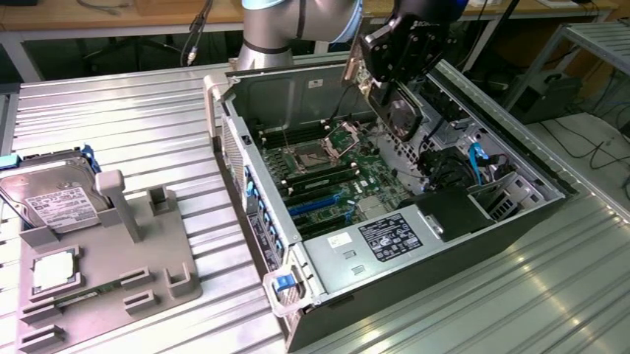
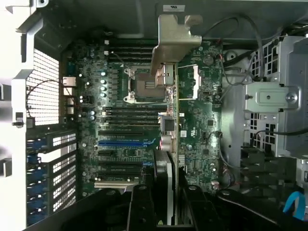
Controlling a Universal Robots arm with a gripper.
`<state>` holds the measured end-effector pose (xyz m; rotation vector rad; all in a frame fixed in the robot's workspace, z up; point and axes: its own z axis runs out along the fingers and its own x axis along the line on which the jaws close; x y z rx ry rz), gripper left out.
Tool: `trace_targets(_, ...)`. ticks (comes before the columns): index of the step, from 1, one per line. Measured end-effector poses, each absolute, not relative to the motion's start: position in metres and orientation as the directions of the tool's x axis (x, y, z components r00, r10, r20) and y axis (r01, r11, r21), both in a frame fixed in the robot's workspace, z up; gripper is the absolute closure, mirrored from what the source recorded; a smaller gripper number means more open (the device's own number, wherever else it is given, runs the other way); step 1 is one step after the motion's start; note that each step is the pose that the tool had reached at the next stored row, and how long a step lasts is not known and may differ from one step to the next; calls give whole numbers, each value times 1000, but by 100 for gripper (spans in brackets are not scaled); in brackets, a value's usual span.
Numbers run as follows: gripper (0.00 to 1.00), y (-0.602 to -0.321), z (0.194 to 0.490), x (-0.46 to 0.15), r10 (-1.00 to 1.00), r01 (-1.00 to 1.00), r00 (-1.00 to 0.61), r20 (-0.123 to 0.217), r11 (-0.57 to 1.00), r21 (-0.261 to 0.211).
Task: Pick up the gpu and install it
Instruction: 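Pick up the gpu and move the gpu toward the slot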
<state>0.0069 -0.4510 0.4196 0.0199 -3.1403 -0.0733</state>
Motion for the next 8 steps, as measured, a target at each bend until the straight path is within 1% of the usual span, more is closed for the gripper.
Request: trace_targets(8, 72, -451, 419, 11, -13, -13, -1000, 0, 999, 47)
